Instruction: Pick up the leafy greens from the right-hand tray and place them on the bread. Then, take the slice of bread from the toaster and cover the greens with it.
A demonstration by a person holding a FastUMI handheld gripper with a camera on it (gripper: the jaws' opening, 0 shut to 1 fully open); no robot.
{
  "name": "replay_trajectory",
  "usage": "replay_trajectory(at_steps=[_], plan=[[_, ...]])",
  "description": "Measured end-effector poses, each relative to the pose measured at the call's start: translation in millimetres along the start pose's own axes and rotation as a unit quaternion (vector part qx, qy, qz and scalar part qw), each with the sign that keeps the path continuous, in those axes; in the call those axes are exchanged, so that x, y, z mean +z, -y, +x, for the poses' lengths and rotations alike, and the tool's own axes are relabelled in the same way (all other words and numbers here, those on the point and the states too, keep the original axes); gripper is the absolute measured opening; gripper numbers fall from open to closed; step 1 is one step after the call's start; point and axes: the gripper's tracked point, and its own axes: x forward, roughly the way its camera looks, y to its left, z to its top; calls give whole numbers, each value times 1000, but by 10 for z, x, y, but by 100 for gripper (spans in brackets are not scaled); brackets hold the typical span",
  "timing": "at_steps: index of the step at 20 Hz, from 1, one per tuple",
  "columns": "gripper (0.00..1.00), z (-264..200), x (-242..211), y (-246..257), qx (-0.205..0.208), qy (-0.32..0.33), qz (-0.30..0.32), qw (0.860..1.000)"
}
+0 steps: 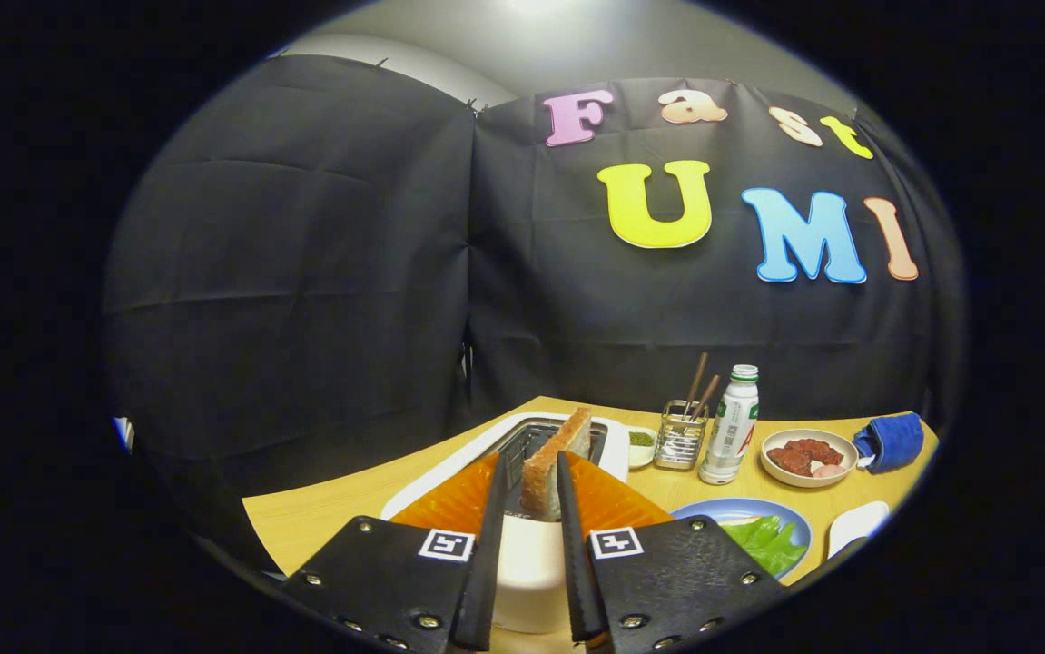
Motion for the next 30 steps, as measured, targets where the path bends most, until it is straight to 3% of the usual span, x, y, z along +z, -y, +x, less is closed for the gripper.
replay_trajectory(at_steps=[6, 8, 9, 10, 11, 18, 25, 30], plan=[[32, 111, -92, 106, -39, -13, 10, 999], [32, 151, -75, 57, -25, -6, 14, 1000], [15, 175, -75, 52, -23, -9, 5, 1000], [15, 199, -58, 103, -23, -1, 2, 1000], [7, 192, -83, 123, -20, -4, 4, 1000], [7, 172, -34, 134, -4, 8, -3, 1000], [7, 12, 293, 115, 11, 49, -37, 998], [6, -140, 610, 182, 14, 79, -14, 997]])
